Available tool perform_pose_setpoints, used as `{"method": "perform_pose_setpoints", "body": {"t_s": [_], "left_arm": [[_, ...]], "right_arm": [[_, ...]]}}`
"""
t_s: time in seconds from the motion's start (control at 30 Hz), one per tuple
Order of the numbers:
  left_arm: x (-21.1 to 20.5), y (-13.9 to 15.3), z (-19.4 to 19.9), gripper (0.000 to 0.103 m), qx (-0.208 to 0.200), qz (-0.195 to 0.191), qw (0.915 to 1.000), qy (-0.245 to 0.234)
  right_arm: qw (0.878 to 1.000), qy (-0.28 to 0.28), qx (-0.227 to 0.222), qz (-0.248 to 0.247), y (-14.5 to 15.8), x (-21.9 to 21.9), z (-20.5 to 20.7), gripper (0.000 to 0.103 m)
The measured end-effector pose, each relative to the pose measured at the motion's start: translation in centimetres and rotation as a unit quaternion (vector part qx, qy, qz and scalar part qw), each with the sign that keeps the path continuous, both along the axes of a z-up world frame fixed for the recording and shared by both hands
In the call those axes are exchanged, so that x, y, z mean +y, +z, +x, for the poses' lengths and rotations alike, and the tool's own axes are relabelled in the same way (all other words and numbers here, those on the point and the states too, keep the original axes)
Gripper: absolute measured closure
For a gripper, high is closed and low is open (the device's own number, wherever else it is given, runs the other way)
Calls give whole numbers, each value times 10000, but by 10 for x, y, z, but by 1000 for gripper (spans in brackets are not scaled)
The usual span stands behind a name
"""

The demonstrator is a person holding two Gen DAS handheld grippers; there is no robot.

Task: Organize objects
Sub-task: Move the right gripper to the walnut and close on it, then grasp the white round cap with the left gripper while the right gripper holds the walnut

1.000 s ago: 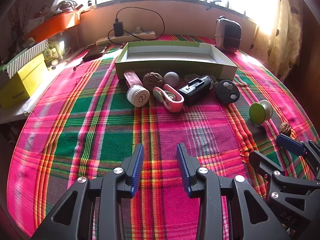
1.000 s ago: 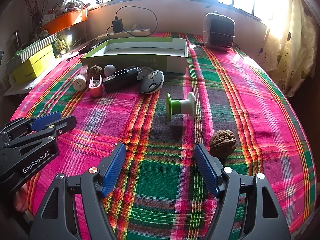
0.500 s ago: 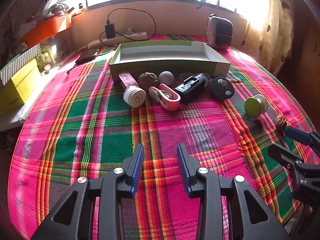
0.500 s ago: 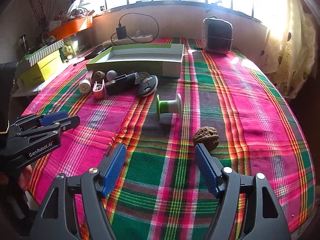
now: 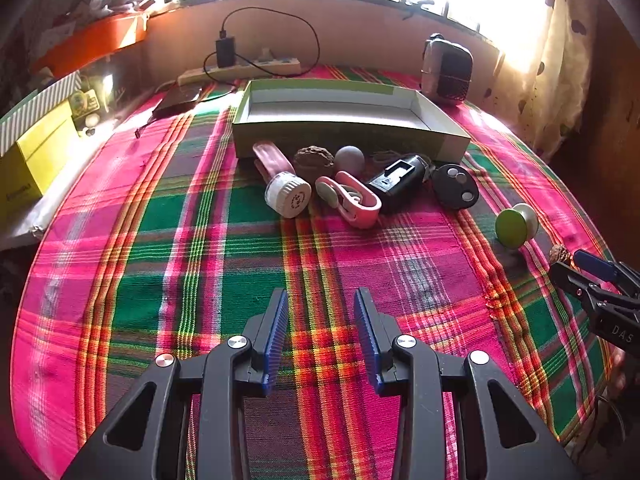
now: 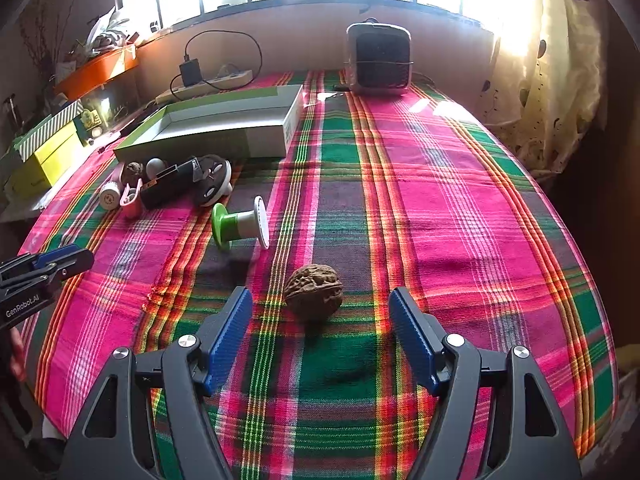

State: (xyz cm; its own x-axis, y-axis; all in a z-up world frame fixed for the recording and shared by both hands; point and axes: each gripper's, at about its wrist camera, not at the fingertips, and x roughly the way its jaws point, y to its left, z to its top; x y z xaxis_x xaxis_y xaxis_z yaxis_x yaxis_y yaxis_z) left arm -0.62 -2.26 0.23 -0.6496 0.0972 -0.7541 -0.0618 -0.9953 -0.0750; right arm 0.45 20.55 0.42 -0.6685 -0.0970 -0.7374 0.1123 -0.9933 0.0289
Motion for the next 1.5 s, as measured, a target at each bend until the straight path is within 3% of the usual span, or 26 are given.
{"method": "perform_pose_setpoints", "body": {"t_s": [0.47, 0.87, 1.5], "left_arm": [[-6, 1, -14, 71, -47, 95, 9999, 73], [-16, 3, -38, 71, 28, 297, 9995, 81], [-17, 2, -77, 71, -59, -24, 10000, 39]], "right_arm": [[9999, 28, -75, 138, -4, -2, -12, 71], [9998, 63, -77, 153, -3, -5, -20, 71], [9994, 189, -262, 119, -1, -9, -41, 71]]}}
